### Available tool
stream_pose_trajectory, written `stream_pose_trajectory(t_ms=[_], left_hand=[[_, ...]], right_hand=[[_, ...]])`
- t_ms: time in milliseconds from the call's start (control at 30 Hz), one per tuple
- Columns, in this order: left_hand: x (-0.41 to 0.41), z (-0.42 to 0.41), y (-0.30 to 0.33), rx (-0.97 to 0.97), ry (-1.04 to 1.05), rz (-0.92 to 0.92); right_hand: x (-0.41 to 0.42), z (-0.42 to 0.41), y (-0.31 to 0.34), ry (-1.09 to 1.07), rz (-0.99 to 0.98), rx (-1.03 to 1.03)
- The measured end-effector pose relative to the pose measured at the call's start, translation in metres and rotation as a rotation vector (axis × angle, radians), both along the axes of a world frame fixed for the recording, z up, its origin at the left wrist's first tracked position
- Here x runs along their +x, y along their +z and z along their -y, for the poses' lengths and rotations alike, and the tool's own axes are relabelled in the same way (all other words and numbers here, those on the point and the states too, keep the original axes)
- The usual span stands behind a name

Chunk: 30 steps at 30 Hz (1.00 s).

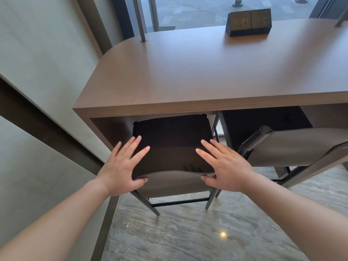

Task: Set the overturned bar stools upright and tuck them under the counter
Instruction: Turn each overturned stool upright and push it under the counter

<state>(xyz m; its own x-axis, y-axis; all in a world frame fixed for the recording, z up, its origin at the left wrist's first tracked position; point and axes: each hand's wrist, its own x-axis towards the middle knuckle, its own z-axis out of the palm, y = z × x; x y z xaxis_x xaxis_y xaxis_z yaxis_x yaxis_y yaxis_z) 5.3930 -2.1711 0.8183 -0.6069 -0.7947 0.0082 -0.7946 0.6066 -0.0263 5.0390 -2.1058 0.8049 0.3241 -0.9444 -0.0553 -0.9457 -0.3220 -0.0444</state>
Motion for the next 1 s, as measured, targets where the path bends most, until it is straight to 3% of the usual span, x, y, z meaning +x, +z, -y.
stream_pose_trajectory(t_ms=[700, 1000], left_hand=[[-0.034, 0.068, 0.012, 0.018, -0.162, 0.061], [-0.013, 0.086, 0.006, 0.030, -0.136, 0.096]], right_hand=[[-0.017, 0.003, -0.001, -0.158, -0.047, 0.008], [0.006, 0.018, -0.003, -0.143, -0.073, -0.019]])
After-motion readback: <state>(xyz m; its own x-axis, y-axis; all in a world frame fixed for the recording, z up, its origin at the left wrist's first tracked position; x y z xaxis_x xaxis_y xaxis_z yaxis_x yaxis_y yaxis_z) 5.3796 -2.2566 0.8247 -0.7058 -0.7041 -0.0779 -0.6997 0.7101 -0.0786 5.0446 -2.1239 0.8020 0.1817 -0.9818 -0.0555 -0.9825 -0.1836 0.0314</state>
